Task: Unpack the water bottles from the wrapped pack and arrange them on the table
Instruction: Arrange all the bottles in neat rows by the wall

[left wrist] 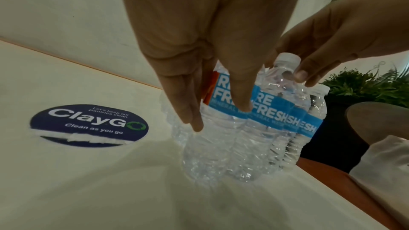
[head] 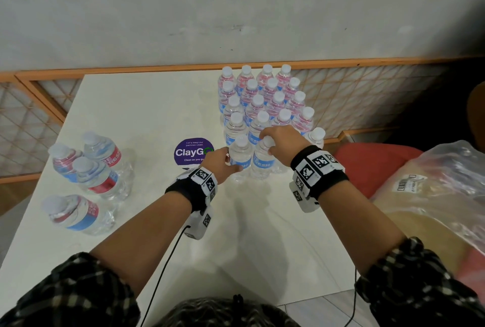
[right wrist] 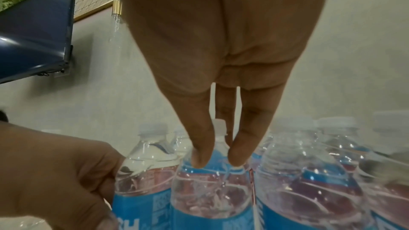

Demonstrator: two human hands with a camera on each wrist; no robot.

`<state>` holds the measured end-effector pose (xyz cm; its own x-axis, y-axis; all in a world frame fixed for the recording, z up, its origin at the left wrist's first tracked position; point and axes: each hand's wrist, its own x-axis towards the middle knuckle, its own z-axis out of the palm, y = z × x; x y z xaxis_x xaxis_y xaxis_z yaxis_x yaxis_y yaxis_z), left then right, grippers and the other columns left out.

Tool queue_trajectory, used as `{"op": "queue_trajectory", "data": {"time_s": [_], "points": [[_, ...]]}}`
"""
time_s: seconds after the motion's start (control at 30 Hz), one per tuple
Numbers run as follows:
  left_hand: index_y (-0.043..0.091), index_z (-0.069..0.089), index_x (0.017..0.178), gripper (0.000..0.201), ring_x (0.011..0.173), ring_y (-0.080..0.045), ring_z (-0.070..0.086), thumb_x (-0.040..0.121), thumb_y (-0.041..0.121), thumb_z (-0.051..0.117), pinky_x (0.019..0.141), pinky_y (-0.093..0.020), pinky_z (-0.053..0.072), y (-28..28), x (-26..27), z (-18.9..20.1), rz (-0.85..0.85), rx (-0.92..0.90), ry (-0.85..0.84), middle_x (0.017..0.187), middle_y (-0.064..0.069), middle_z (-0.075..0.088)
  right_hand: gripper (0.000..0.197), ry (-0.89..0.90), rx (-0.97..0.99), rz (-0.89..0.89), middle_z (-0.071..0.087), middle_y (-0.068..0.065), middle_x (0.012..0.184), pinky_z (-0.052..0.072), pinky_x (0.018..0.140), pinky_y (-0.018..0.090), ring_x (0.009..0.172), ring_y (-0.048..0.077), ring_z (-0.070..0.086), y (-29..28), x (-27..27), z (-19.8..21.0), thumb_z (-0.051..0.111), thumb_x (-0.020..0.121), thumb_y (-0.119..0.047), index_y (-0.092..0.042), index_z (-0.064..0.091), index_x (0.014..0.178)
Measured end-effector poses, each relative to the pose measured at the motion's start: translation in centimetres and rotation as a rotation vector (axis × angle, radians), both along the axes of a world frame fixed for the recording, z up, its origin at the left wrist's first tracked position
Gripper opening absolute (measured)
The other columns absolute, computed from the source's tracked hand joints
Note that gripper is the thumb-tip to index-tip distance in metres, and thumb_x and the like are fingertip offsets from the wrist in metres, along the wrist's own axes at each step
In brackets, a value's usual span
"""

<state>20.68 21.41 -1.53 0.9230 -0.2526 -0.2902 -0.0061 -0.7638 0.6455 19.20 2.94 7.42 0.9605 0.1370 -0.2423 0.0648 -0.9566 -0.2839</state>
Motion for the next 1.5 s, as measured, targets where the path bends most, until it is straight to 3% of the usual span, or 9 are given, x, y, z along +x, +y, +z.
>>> {"op": "queue_trajectory", "data": {"time_s": [0.7, 0.8, 0.87, 0.97, 1.03, 1.1, 1.27, 1.37, 1.5], "points": [[0.011, 0.049, 0.131, 0.055, 0.117, -0.023, 0.056, 0.085, 0.036, 0.066, 0.095, -0.032, 0.044, -0.4, 1.5, -0.5, -0.052, 0.044, -0.002, 0.129, -0.007, 0.058, 0.046, -0.004, -0.009, -0.063, 0.056, 0.014, 0.125, 0.047, 0.089, 0.037, 0.112, 0.031, 0.054, 0.3, 0.3, 0.0, 0.061, 0.087, -0.012, -0.016, 0.049, 0.131], [0.009, 0.046, 0.134, 0.054, 0.119, -0.024, 0.055, 0.087, 0.026, 0.064, 0.098, -0.033, 0.043, 0.1, 1.3, -0.2, -0.041, 0.097, 0.017, 0.133, -0.007, 0.055, 0.046, -0.009, -0.001, -0.063, 0.055, 0.014, 0.125, 0.047, 0.089, 0.037, 0.113, 0.030, 0.053, 0.1, 0.2, -0.2, 0.062, 0.086, -0.013, -0.016, 0.049, 0.131], [0.009, 0.049, 0.133, 0.046, 0.119, -0.026, 0.054, 0.088, 0.013, 0.057, 0.096, -0.031, 0.042, 1.5, 1.0, 0.5, 0.079, 0.058, -0.090, 0.130, -0.008, 0.058, 0.047, -0.020, 0.004, -0.061, 0.055, 0.013, 0.126, 0.046, 0.092, 0.039, 0.115, 0.029, 0.051, -0.1, 0.1, -0.4, 0.062, 0.086, -0.014, -0.017, 0.048, 0.132], [0.009, 0.060, 0.121, 0.037, 0.118, -0.031, 0.050, 0.085, 0.007, 0.051, 0.095, -0.035, 0.043, 5.3, 0.9, 2.6, 0.404, -0.042, -0.466, 0.125, -0.011, 0.057, 0.055, -0.046, -0.001, -0.058, 0.050, 0.012, 0.130, 0.042, 0.099, 0.041, 0.124, 0.031, 0.042, -0.1, -0.3, -0.6, 0.060, 0.086, -0.017, -0.019, 0.041, 0.138], [0.012, 0.061, 0.118, 0.037, 0.124, -0.033, 0.042, 0.082, 0.009, 0.052, 0.098, -0.040, 0.040, 8.3, 1.4, 3.9, 0.595, 0.061, -0.718, 0.131, -0.012, 0.050, 0.057, -0.088, 0.019, -0.055, 0.045, 0.011, 0.131, 0.037, 0.102, 0.040, 0.127, 0.031, 0.035, 0.3, -0.8, -0.6, 0.059, 0.089, -0.020, -0.020, 0.036, 0.141], [0.015, 0.057, 0.123, 0.044, 0.133, -0.035, 0.033, 0.079, 0.011, 0.052, 0.107, -0.044, 0.029, 11.1, 2.3, 4.8, 0.757, 0.192, -0.810, 0.142, -0.014, 0.039, 0.056, -0.165, 0.039, -0.034, 0.043, 0.010, 0.132, 0.033, 0.103, 0.037, 0.126, 0.031, 0.032, 0.8, -1.2, -0.4, 0.056, 0.090, -0.021, -0.020, 0.035, 0.142], [0.022, 0.038, 0.139, 0.063, 0.143, -0.035, 0.014, 0.080, 0.004, 0.052, 0.112, -0.051, 0.019, 14.3, 3.7, 5.5, 0.987, 0.187, -0.420, 0.156, -0.012, 0.015, 0.052, -0.259, 0.085, 0.010, 0.045, 0.008, 0.127, 0.033, 0.099, 0.033, 0.120, 0.028, 0.033, 1.7, -2.0, 0.1, 0.056, 0.090, -0.021, -0.019, 0.040, 0.139], [0.017, 0.036, 0.140, 0.062, 0.137, -0.034, 0.022, 0.082, 0.002, 0.050, 0.105, -0.052, 0.029, 15.3, 3.4, 4.9, 0.932, 0.299, -0.277, 0.149, -0.013, 0.028, 0.049, -0.274, 0.098, 0.008, 0.046, 0.007, 0.125, 0.034, 0.097, 0.032, 0.119, 0.027, 0.034, 1.5, -2.5, 0.2, 0.057, 0.090, -0.022, -0.019, 0.043, 0.137], [0.012, 0.053, 0.127, 0.043, 0.122, -0.038, 0.041, 0.085, 0.002, 0.050, 0.103, -0.044, 0.030, 16.6, 3.6, 5.1, 0.779, 0.456, -0.214, 0.131, -0.020, 0.048, 0.046, -0.270, 0.114, -0.019, 0.049, 0.006, 0.123, 0.036, 0.097, 0.033, 0.120, 0.026, 0.035, 1.0, -3.1, 0.0, 0.057, 0.090, -0.022, -0.018, 0.047, 0.134]]}}
